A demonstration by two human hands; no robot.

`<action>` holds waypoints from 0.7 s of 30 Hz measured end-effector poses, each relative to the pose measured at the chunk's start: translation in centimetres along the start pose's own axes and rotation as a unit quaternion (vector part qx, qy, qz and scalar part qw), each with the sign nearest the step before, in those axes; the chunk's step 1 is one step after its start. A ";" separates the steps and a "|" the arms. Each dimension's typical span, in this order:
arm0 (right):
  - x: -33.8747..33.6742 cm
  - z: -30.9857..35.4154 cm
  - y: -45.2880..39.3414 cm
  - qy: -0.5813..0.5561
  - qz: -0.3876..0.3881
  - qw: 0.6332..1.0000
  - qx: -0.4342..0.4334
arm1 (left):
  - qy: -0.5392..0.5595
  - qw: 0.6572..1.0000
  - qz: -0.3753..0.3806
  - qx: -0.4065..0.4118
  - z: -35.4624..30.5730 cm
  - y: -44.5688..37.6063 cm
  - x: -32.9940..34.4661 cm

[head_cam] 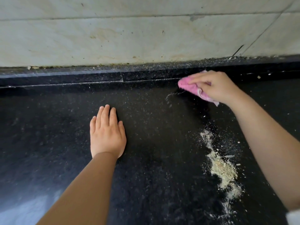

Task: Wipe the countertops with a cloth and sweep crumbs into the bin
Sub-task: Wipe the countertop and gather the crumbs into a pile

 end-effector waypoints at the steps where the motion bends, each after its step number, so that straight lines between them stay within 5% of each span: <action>1: 0.6 -0.3 -0.6 0.026 -0.018 1.000 -0.004 | 0.002 1.000 0.001 -0.001 0.0 0.0 -0.1; 5: 2.1 -0.6 0.2 0.116 0.029 0.992 -0.026 | 0.000 1.000 0.004 -0.001 -0.1 0.0 -0.2; 10: 0.1 -0.7 5.2 0.073 0.300 0.951 0.026 | 0.002 1.000 0.009 -0.003 -0.2 0.0 -0.3; 16: -1.1 2.1 1.9 0.044 -0.002 0.999 -0.005 | -0.002 1.000 0.014 -0.008 -0.2 0.0 -0.3; 21: 2.8 1.3 -1.1 0.191 -0.023 0.981 -0.003 | -0.005 1.000 0.019 -0.010 -0.2 0.1 -0.3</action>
Point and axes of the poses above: each hand's wrist, its own y-axis away from the middle knuckle, its own x-axis out of the palm, z = x × y, the point moved 4 cm from there along -y, towards the middle knuckle, and after that the axes turned 6 degrees about -z, right-handed, at the moved point
